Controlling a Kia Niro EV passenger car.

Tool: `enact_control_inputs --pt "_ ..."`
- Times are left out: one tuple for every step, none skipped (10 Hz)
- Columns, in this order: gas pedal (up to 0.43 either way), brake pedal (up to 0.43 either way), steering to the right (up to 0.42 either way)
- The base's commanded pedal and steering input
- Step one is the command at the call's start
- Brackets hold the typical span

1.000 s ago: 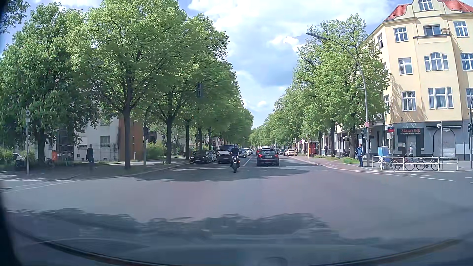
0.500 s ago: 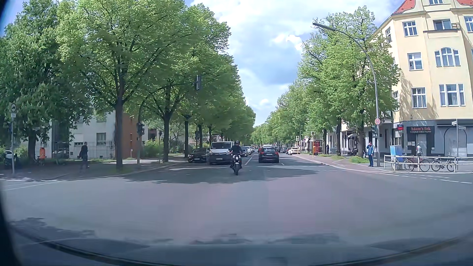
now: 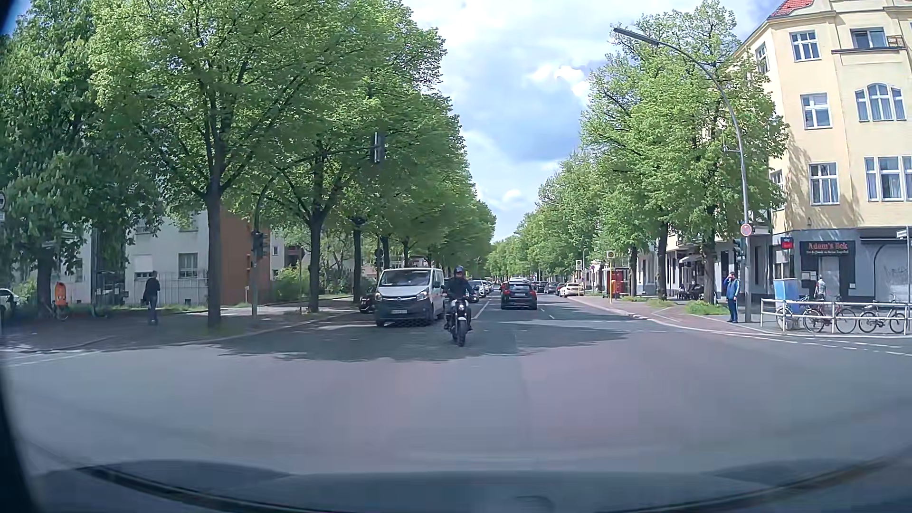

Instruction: Follow the waypoints while adhering to traffic rules and regulations

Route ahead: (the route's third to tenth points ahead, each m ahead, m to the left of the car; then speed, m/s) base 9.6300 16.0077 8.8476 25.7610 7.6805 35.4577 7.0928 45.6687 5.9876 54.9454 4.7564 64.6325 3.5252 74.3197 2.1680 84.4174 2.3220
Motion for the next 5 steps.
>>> enact_control_inputs --pt "0.0 0.262 -0.014" --pt "0.0 0.256 -0.014" --pt "0.0 0.238 -0.014" --pt "0.0 0.226 -0.014" --pt "0.0 0.226 -0.014"
